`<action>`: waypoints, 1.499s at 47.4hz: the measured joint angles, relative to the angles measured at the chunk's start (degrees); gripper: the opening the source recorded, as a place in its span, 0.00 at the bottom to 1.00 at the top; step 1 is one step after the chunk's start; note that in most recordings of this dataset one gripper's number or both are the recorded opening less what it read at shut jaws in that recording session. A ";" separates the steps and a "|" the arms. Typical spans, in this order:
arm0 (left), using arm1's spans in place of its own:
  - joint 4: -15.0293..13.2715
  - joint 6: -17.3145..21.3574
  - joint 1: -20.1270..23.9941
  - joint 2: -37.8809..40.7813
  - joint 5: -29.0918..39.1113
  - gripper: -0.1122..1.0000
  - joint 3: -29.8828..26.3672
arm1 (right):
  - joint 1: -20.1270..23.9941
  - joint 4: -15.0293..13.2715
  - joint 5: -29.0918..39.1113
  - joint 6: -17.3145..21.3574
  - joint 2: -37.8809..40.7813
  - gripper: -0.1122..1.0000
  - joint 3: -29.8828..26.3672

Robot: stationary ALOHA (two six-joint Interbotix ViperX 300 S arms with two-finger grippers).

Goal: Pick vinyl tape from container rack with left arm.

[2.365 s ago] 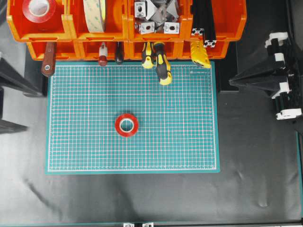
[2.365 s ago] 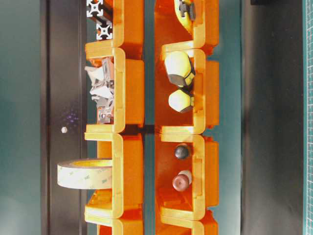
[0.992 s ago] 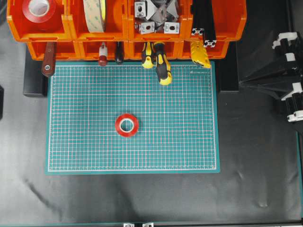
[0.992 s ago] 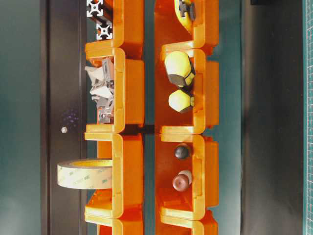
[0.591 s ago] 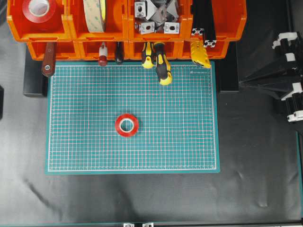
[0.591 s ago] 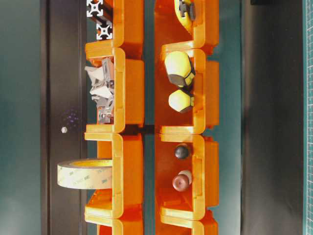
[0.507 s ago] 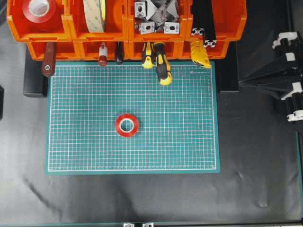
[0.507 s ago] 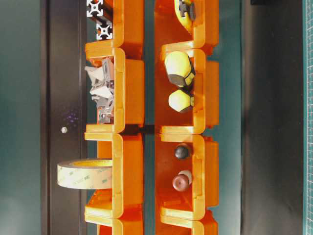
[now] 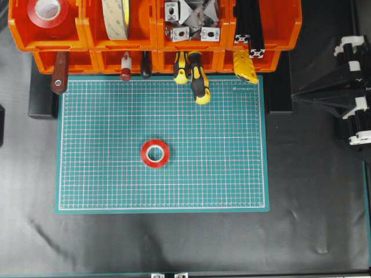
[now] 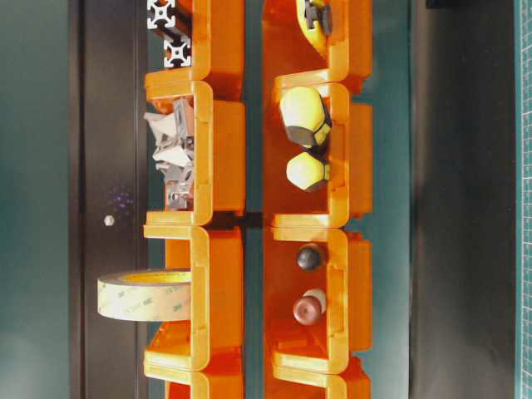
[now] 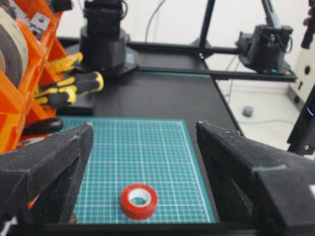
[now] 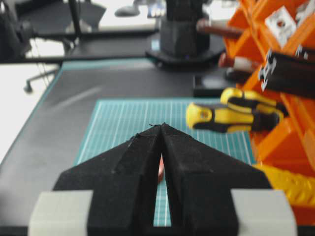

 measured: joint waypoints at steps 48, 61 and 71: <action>0.09 -0.09 0.00 0.88 -1.14 0.83 3.60 | 0.62 -0.09 2.55 0.18 -2.99 0.10 0.00; 0.09 -0.09 0.00 0.70 -1.14 0.83 3.60 | 0.70 -0.09 2.64 0.62 -3.16 0.10 0.00; 0.09 -0.09 0.00 0.44 -1.14 0.83 3.60 | 1.14 -0.09 2.55 0.62 -3.16 0.10 0.00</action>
